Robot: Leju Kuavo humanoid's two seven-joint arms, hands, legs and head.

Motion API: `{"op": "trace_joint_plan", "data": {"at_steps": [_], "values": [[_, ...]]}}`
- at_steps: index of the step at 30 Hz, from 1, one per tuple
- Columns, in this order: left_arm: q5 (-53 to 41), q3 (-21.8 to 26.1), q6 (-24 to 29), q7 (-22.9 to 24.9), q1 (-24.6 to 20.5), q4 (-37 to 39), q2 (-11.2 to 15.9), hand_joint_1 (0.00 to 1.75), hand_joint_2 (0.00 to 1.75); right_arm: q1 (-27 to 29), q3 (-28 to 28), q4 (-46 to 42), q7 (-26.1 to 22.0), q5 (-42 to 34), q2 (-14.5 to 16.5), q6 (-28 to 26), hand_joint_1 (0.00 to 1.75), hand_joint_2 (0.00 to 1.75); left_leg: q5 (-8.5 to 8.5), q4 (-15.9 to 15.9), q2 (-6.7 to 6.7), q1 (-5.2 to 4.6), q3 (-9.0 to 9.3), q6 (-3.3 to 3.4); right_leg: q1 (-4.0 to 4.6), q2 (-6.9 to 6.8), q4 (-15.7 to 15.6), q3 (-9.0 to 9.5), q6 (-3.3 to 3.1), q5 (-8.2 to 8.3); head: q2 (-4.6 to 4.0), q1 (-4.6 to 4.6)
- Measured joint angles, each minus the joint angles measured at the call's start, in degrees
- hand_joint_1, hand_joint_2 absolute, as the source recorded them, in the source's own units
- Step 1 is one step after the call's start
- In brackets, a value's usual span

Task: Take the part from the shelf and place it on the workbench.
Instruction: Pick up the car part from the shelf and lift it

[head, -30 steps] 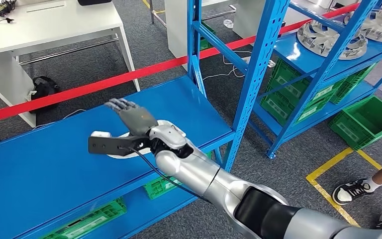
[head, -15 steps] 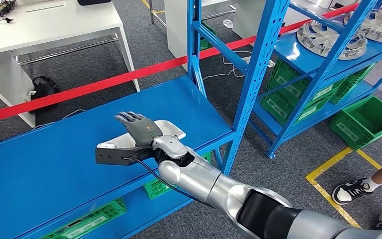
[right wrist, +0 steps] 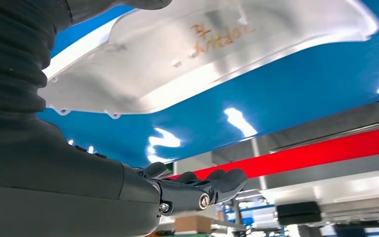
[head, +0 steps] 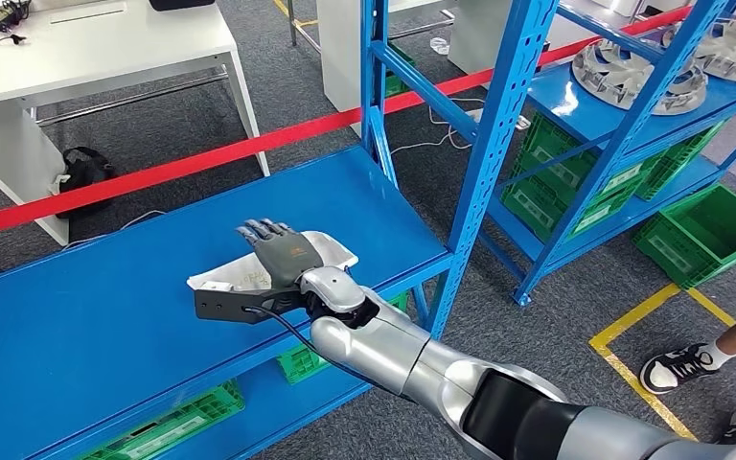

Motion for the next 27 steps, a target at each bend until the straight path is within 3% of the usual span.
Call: {"op": "trace_joint_plan", "data": {"at_steps": [25,27], "values": [[-0.2,0.0,-1.1,1.0,-0.1,-0.1,0.2,0.0,0.0,1.2,-1.7,7.0,0.7,4.0,-3.2,0.2,0.0,1.75,-0.02,0.0,0.0,-0.01,-0.01,0.03,0.01,-0.02,-0.1,0.02,0.01,0.0,0.0,0.0],[-0.4,0.0,-1.1,1.0,-0.1,-0.1,0.3,0.0,0.0,1.3,-1.8,7.8,0.3,3.8,-3.4,0.3,0.09,1.75,-0.02,0.0,0.0,-0.01,-0.02,0.03,0.01,-0.02,-0.1,0.02,0.01,0.0,0.0,0.0]]}}
